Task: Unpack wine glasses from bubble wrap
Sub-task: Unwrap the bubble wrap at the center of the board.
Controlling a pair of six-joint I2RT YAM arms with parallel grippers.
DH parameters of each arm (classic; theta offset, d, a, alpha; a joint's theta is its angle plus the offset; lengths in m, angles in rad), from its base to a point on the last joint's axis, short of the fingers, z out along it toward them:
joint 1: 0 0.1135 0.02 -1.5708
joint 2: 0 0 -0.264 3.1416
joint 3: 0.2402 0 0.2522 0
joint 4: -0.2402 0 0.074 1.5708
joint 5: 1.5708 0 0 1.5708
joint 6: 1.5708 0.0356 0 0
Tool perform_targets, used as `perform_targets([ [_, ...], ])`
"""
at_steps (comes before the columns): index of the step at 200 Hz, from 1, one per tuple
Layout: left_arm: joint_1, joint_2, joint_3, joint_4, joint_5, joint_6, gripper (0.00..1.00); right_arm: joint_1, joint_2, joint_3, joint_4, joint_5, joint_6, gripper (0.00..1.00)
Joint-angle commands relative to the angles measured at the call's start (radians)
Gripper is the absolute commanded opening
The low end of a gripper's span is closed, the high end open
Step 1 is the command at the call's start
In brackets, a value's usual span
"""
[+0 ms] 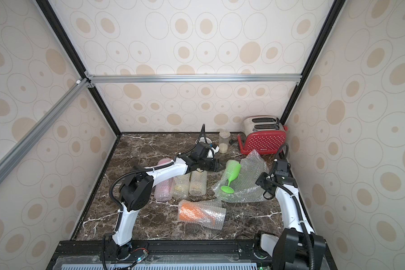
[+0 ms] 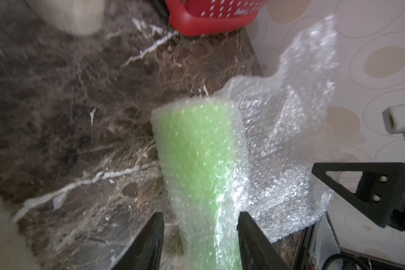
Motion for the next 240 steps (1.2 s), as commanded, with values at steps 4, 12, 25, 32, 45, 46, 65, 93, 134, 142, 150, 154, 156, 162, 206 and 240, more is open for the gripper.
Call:
perform_targets([
  [4, -0.001, 0.056, 0.109, -0.119, -0.043, 0.088, 0.53, -0.003, -0.024, 0.071, -0.08, 0.072, -0.048, 0.67],
  [12, -0.006, 0.076, 0.145, -0.14, -0.048, 0.097, 0.54, -0.003, -0.018, 0.085, -0.089, 0.057, -0.055, 0.69],
  [25, -0.014, 0.106, 0.2, -0.159, -0.05, 0.111, 0.59, -0.003, -0.006, 0.094, -0.092, 0.012, -0.057, 0.69],
  [32, -0.02, 0.125, 0.225, -0.166, -0.048, 0.117, 0.61, -0.003, -0.002, 0.094, -0.091, -0.011, -0.054, 0.7],
  [45, -0.03, 0.16, 0.281, -0.19, -0.048, 0.129, 0.64, -0.003, 0.002, 0.095, -0.089, -0.038, -0.044, 0.7],
  [46, -0.031, 0.161, 0.286, -0.192, -0.049, 0.13, 0.64, -0.003, 0.001, 0.094, -0.089, -0.04, -0.044, 0.7],
  [65, -0.052, 0.207, 0.351, -0.228, -0.049, 0.147, 0.67, -0.003, -0.017, 0.1, -0.086, -0.055, -0.041, 0.7],
  [93, -0.077, 0.248, 0.405, -0.247, -0.048, 0.153, 0.68, -0.001, -0.016, 0.092, -0.049, -0.127, -0.023, 0.64],
  [134, -0.096, 0.248, 0.45, -0.262, -0.149, 0.163, 0.7, 0.035, 0.047, 0.03, 0.054, -0.211, 0.025, 0.51],
  [142, -0.097, 0.246, 0.457, -0.267, -0.168, 0.164, 0.7, 0.055, 0.068, 0.028, 0.067, -0.21, 0.029, 0.5],
  [150, -0.098, 0.244, 0.465, -0.271, -0.182, 0.166, 0.7, 0.078, 0.091, 0.029, 0.077, -0.202, 0.032, 0.49],
  [154, -0.099, 0.244, 0.469, -0.272, -0.188, 0.166, 0.7, 0.088, 0.102, 0.029, 0.082, -0.198, 0.033, 0.49],
  [156, -0.099, 0.244, 0.472, -0.273, -0.192, 0.167, 0.7, 0.093, 0.107, 0.028, 0.085, -0.196, 0.033, 0.49],
  [162, -0.101, 0.244, 0.482, -0.277, -0.206, 0.168, 0.7, 0.104, 0.122, 0.027, 0.091, -0.192, 0.035, 0.48],
  [206, -0.124, 0.286, 0.582, -0.316, -0.252, 0.181, 0.72, 0.116, 0.202, -0.011, 0.19, -0.224, 0.054, 0.43],
  [240, -0.13, 0.318, 0.624, -0.329, -0.235, 0.167, 0.72, 0.133, 0.284, -0.024, 0.291, -0.3, 0.086, 0.41],
])
